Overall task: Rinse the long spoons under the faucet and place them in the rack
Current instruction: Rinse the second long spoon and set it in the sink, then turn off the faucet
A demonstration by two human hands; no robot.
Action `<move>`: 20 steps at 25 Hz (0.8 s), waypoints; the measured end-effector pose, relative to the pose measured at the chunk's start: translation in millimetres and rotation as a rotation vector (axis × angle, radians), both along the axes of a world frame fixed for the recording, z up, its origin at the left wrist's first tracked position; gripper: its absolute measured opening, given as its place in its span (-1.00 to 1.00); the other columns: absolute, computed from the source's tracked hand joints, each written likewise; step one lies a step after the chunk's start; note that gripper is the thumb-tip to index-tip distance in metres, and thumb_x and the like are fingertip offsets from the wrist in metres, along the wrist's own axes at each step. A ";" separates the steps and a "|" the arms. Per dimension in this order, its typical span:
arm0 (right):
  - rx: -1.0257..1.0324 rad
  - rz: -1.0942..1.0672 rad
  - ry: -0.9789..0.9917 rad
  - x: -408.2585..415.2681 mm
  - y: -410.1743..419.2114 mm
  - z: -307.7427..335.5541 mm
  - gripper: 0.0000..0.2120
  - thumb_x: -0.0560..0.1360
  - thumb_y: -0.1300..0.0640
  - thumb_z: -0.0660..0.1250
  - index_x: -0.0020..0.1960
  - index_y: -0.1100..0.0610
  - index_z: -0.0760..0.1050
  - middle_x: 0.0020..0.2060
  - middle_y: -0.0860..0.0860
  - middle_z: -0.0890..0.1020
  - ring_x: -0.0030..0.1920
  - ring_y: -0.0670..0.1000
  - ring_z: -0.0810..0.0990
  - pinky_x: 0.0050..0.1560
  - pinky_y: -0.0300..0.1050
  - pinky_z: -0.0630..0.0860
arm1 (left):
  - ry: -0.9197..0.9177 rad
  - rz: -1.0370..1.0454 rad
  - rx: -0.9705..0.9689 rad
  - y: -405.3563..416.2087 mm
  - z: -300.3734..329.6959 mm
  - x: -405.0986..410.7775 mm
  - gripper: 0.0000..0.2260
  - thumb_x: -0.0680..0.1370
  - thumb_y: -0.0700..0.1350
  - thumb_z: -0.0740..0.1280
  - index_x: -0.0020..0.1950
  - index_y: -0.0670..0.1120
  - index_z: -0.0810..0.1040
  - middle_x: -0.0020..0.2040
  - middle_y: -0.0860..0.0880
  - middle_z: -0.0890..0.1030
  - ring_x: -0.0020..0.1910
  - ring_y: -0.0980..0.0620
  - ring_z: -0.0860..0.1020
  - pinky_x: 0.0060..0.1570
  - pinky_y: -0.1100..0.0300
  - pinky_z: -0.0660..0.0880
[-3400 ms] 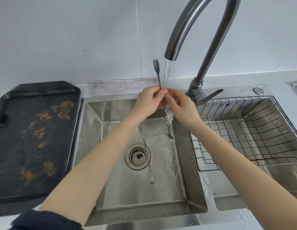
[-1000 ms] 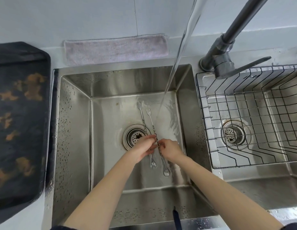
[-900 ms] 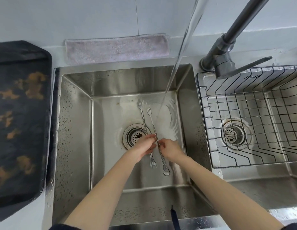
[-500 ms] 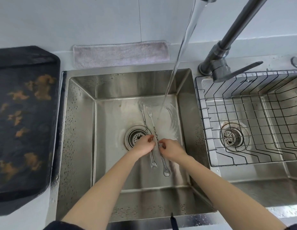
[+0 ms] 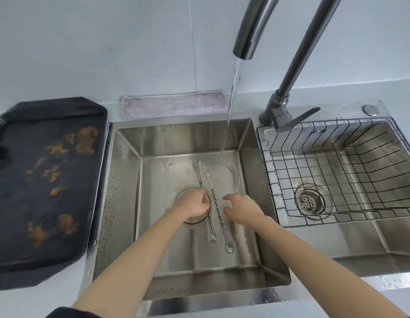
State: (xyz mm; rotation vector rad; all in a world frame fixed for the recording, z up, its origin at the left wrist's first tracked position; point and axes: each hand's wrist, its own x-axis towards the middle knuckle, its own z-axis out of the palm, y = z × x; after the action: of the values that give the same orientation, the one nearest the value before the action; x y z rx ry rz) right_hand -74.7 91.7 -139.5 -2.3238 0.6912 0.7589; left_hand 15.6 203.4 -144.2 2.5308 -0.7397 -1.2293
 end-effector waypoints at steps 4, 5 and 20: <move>-0.065 0.007 -0.119 -5.1 -3.8 24.8 -0.59 0.53 0.14 0.16 0.38 0.09 0.31 0.33 0.12 0.45 0.29 0.16 0.45 0.24 0.04 0.42 | -0.083 -0.052 -0.032 -1.8 24.5 1.1 -0.57 0.57 -0.10 0.15 0.44 -0.12 0.29 0.38 -0.15 0.45 0.37 -0.12 0.40 0.35 0.08 0.36; -0.079 -0.005 -0.161 -7.1 -4.9 31.9 -0.59 0.53 0.14 0.16 0.38 0.09 0.32 0.33 0.11 0.45 0.27 0.16 0.47 0.21 0.03 0.44 | -0.112 -0.067 -0.036 -2.0 31.8 0.3 -0.56 0.57 -0.08 0.15 0.45 -0.11 0.27 0.40 -0.14 0.43 0.38 -0.12 0.39 0.36 0.07 0.35; -0.214 -0.204 -0.519 -45.6 -62.1 107.4 -0.67 0.50 0.19 0.18 0.24 0.10 0.47 0.22 0.10 0.57 0.20 0.15 0.52 0.17 0.05 0.50 | -0.416 -0.239 -0.233 -59.4 125.3 -29.5 -0.61 0.58 -0.10 0.17 0.42 -0.11 0.32 0.37 -0.10 0.46 0.34 -0.08 0.44 0.31 0.00 0.41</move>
State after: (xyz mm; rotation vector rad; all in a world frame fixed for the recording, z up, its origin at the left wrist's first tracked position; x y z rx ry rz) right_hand -120.3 29.5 -32.1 -2.4411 0.7769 -0.0206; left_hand -13.9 144.0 -18.9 2.5762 -1.2277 -0.6233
